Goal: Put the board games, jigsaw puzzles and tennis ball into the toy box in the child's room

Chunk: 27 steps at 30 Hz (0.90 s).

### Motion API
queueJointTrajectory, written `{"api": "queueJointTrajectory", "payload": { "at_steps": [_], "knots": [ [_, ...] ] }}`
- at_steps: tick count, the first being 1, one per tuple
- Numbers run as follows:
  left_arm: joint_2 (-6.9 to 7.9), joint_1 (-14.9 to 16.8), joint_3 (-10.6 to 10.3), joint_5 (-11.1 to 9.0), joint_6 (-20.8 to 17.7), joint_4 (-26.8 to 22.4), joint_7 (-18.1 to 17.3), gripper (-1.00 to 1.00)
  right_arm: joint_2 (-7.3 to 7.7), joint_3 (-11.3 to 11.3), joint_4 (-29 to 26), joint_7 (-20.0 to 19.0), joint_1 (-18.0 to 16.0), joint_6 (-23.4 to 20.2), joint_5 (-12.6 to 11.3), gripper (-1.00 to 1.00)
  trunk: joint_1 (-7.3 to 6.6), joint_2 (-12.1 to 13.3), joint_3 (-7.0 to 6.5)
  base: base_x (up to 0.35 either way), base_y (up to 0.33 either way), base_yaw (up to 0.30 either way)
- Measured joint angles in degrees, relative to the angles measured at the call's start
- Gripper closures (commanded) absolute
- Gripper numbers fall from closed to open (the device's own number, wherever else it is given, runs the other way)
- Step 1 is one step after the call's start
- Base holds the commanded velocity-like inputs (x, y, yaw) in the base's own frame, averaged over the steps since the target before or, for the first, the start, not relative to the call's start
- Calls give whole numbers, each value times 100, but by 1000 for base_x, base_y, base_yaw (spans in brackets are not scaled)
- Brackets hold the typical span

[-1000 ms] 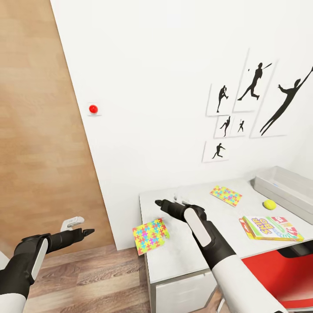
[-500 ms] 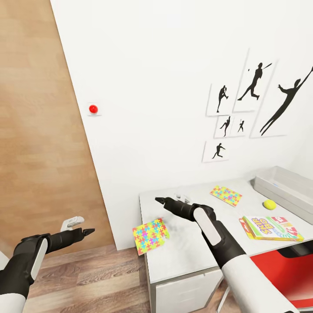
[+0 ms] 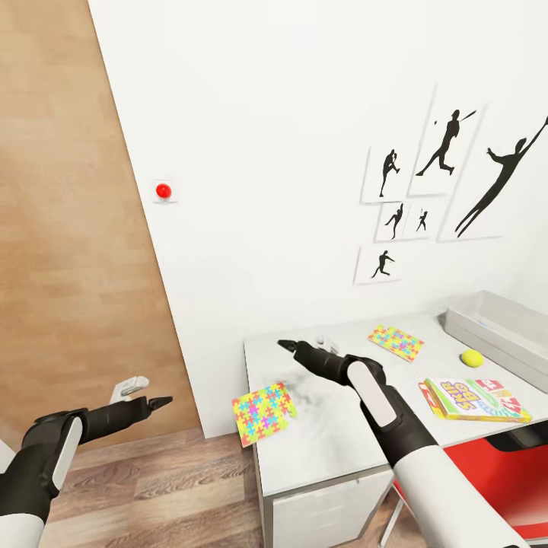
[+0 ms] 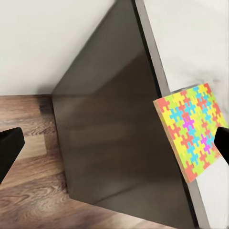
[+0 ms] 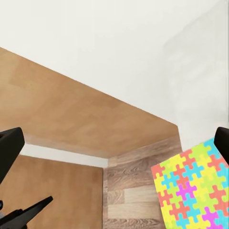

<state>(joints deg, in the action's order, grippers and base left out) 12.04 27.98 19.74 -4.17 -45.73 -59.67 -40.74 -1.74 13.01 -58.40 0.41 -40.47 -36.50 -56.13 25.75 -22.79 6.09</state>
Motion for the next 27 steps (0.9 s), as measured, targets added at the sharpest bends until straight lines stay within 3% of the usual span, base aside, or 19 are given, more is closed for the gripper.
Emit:
{"api": "queueJointTrajectory", "payload": {
  "at_steps": [17,27],
  "knots": [
    [0,-7,45,-13,-277,0,-80,-100,44,-15,-14,-1,0,4,-29,-100,0,0,0,0,0,0],
    [-1,0,51,-36,-748,-7,-112,-100,45,-2,-234,0,5,-3,-33,-100,0,0,0,0,0,0]
  ]
}}
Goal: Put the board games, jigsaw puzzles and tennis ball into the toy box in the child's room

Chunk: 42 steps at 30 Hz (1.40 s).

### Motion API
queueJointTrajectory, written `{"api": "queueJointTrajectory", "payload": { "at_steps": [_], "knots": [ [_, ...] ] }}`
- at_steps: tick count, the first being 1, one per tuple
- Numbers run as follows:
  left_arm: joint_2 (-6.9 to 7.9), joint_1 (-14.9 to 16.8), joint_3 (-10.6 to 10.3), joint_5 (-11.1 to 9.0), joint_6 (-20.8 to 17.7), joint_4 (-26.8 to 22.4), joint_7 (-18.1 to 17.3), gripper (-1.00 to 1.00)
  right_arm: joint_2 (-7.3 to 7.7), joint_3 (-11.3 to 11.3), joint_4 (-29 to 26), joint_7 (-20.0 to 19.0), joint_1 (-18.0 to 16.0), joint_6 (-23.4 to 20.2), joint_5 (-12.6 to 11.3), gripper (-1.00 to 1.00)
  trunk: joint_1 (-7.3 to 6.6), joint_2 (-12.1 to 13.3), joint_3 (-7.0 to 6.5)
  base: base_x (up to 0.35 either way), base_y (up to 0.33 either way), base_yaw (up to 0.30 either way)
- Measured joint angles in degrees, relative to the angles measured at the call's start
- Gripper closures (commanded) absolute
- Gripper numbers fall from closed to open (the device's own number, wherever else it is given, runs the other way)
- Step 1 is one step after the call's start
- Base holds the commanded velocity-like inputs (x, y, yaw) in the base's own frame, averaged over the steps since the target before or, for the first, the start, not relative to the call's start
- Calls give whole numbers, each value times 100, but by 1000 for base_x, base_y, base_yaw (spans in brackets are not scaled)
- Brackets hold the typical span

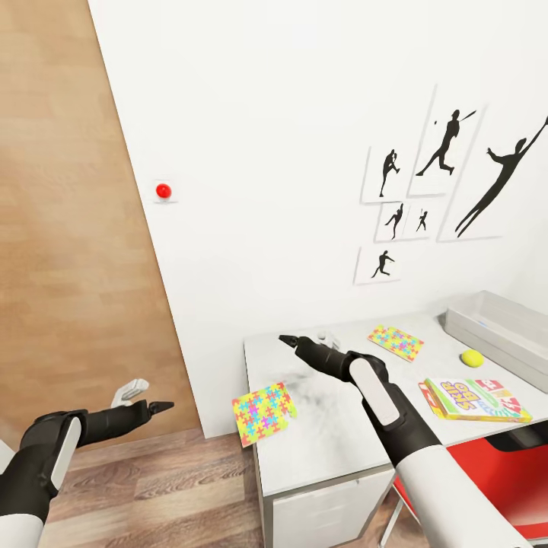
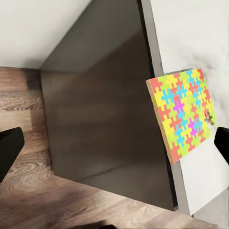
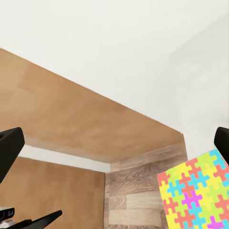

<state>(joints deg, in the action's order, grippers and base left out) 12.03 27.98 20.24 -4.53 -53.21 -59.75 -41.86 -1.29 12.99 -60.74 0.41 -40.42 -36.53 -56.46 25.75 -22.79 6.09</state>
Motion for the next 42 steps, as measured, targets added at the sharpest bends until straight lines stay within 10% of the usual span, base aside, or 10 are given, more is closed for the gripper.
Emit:
{"api": "queueJointTrajectory", "payload": {
  "at_steps": [11,42],
  "knots": [
    [31,1,4,-291,-227,5,-317,-100,0,-11,-477,6,174,-191,11,-100,132,-239,108,0,0,0],
    [21,1,193,-323,-302,9,-348,-100,194,-48,-634,-147,198,-248,-81,-100,814,-1487,668,0,0,0]
  ]
}}
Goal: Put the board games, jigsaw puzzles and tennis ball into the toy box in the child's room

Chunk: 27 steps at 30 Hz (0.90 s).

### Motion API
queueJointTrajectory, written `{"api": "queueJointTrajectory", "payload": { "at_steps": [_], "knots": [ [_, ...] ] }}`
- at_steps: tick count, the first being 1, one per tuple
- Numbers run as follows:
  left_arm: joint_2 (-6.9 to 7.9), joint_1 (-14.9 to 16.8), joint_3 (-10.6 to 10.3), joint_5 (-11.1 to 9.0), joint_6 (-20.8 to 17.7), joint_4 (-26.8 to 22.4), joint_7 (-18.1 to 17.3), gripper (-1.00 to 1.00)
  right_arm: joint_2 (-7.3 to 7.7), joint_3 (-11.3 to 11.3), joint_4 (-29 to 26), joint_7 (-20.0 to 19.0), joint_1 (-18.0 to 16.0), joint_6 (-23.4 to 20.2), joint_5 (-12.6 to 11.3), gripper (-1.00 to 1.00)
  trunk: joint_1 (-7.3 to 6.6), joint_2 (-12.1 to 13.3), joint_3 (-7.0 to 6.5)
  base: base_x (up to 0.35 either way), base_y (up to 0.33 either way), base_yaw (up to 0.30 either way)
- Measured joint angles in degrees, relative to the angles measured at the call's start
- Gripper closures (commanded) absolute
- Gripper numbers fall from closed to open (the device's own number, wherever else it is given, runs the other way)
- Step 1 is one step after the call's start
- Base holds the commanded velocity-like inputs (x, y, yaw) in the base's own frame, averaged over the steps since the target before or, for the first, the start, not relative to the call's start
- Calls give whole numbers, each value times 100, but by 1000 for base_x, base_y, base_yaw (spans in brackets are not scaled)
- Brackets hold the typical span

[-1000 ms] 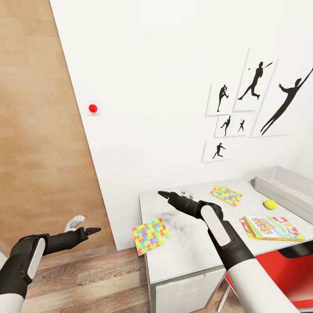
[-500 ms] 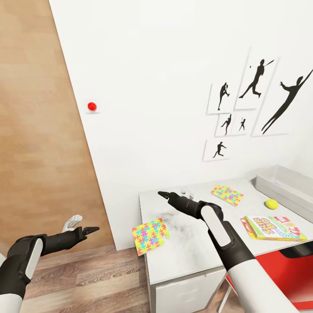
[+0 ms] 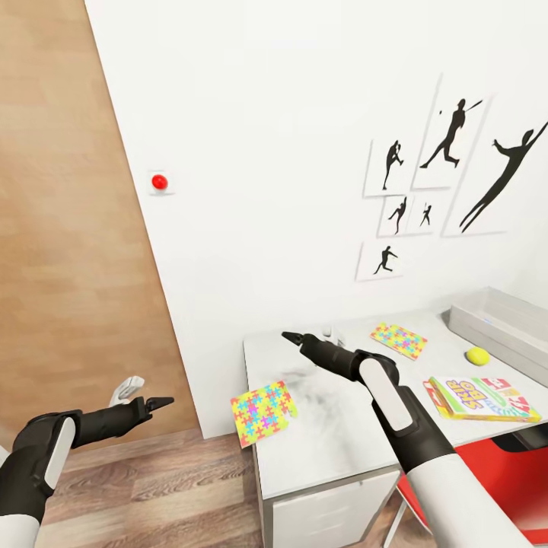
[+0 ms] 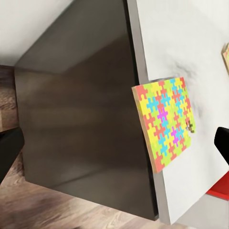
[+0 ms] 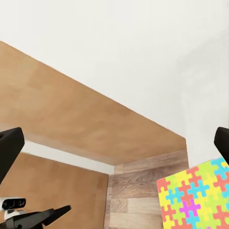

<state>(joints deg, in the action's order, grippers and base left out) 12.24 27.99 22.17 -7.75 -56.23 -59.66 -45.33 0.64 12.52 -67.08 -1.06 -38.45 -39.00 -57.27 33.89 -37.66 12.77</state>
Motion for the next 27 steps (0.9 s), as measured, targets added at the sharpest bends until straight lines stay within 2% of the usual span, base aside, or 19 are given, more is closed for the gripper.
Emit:
{"api": "queueJointTrajectory", "payload": {
  "at_steps": [9,19,27],
  "knots": [
    [-11,0,-5,-2,0,14,1,-100,51,-13,-485,-601,213,-205,-68,-100,198,-362,162,0,0,0],
    [-12,0,-1,-2,0,16,-7,-100,53,-23,-589,-701,283,-258,-64,-100,418,-764,342,0,0,0],
    [-18,0,-1,-2,6,16,-8,-100,47,-151,-593,-711,290,-270,-66,-100,594,-1085,486,0,0,0]
  ]
}}
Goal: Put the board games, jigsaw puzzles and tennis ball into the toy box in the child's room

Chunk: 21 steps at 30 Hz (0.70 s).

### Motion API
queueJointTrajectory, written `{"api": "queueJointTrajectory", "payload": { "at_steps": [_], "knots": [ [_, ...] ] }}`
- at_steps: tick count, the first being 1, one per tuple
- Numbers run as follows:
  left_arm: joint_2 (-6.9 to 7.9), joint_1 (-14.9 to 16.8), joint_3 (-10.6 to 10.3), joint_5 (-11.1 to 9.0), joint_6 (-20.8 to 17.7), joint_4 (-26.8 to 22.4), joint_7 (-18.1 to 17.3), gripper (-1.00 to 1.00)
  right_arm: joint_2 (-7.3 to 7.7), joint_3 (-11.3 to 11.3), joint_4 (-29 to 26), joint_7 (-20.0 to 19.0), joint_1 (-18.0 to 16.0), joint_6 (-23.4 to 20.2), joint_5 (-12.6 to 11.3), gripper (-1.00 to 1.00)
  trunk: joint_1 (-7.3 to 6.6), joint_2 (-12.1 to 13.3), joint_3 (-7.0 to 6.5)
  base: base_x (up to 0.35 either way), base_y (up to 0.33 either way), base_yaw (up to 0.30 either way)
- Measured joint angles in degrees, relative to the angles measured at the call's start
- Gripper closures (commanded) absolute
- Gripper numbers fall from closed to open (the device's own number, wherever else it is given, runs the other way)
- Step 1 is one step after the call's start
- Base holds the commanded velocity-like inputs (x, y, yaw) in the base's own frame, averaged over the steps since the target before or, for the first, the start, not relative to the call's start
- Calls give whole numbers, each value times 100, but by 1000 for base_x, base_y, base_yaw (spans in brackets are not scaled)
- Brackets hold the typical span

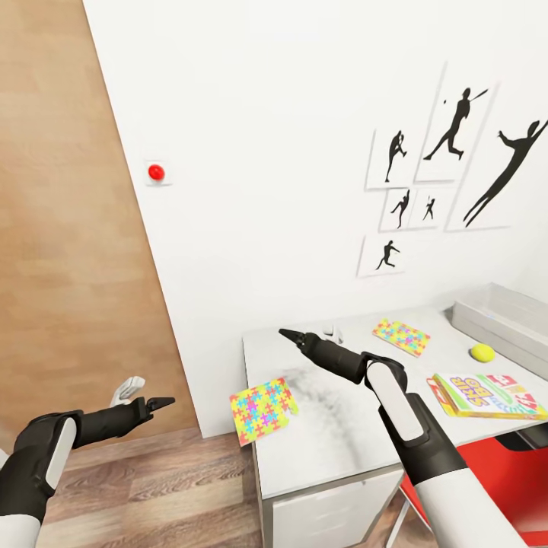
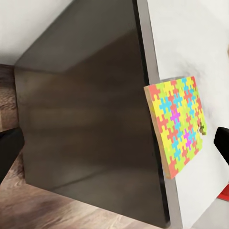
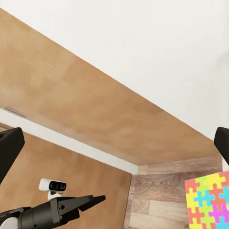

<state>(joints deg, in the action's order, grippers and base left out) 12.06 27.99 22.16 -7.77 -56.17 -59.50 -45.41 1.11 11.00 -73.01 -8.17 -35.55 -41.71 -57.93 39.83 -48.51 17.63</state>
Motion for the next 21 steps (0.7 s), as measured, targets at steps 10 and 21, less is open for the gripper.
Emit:
{"api": "queueJointTrajectory", "payload": {
  "at_steps": [10,21],
  "knots": [
    [-2,0,-1,0,2,0,0,-100,4,-12,-432,-1,65,-142,-24,-100,220,-402,180,0,0,0],
    [-9,0,-6,0,3,0,0,-100,-17,-368,-1483,40,498,-853,-94,-100,462,-843,378,0,0,0]
  ]
}}
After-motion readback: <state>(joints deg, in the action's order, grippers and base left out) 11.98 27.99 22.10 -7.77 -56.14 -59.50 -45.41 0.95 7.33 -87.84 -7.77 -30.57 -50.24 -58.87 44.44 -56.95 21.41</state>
